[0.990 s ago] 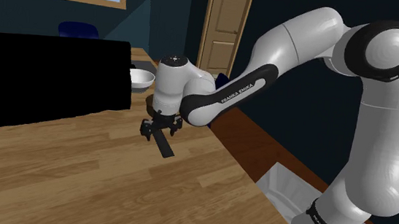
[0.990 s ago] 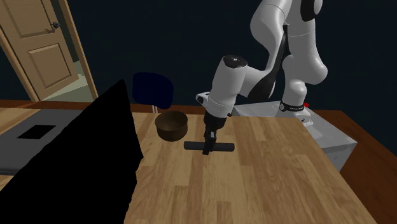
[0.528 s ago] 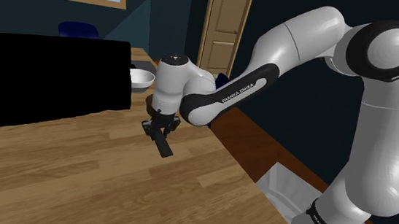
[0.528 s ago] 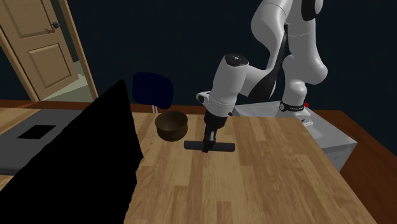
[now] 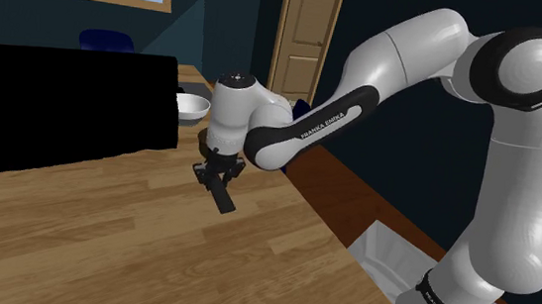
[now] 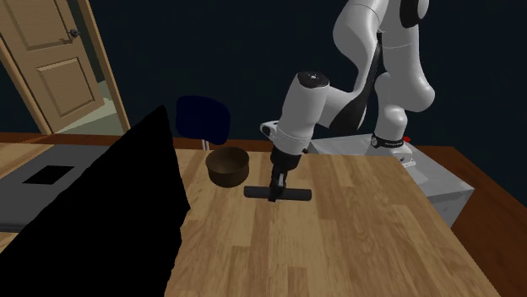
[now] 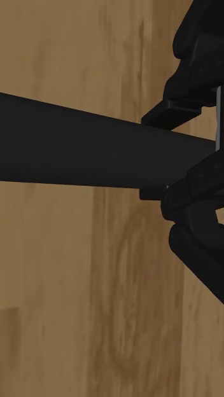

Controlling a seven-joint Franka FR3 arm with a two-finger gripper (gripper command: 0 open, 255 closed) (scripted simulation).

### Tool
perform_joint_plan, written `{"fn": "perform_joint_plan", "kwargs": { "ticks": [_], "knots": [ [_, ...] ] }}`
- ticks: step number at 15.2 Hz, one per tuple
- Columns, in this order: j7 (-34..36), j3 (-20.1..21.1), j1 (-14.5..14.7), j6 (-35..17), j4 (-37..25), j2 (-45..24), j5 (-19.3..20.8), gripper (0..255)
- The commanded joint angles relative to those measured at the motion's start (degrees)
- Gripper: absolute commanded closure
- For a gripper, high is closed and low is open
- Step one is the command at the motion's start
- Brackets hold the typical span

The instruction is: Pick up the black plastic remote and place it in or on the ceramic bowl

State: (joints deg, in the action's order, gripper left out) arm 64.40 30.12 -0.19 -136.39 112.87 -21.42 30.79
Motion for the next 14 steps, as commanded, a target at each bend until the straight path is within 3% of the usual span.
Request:
{"fn": "perform_joint_plan", "kwargs": {
  "ticks": [1,14],
  "knots": [
    [-0.8,0.3,-0.4,1.0,0.0,0.6,-0.9,255],
    [-5.9,2.9,-2.2,8.1,-3.0,6.3,-7.0,255]
  ]
}}
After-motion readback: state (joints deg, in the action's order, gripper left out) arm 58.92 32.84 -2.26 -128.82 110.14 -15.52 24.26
